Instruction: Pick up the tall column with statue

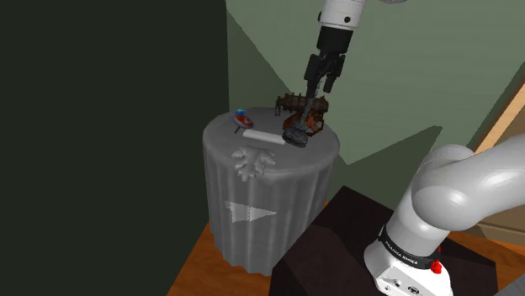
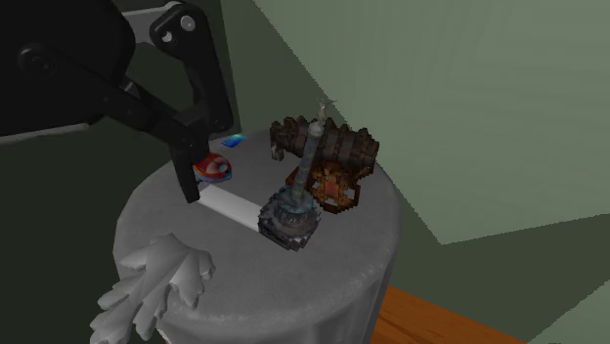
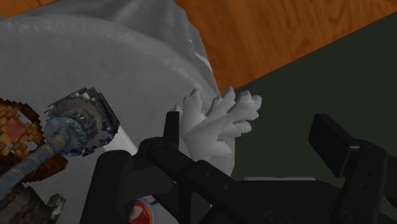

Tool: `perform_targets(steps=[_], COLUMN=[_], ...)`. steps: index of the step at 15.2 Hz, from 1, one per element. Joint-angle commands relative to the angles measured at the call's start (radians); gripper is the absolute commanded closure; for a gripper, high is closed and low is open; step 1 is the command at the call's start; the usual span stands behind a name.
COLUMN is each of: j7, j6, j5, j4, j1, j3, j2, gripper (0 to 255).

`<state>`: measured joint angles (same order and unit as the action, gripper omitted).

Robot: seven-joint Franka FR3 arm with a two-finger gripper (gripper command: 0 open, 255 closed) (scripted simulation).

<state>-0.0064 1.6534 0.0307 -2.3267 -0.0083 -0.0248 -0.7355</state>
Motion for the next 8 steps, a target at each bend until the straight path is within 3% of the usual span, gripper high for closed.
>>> perform_targets(steps=[1,8], j7=[0.000,-0.181], j6=[0.000,-0.001], j5=[0.000,-0.002], j4=[0.000,0.157], j1=[0.000,-0.025], j3=[0.000,-0.179], j2=[0.000,0.183], gripper=[0,0])
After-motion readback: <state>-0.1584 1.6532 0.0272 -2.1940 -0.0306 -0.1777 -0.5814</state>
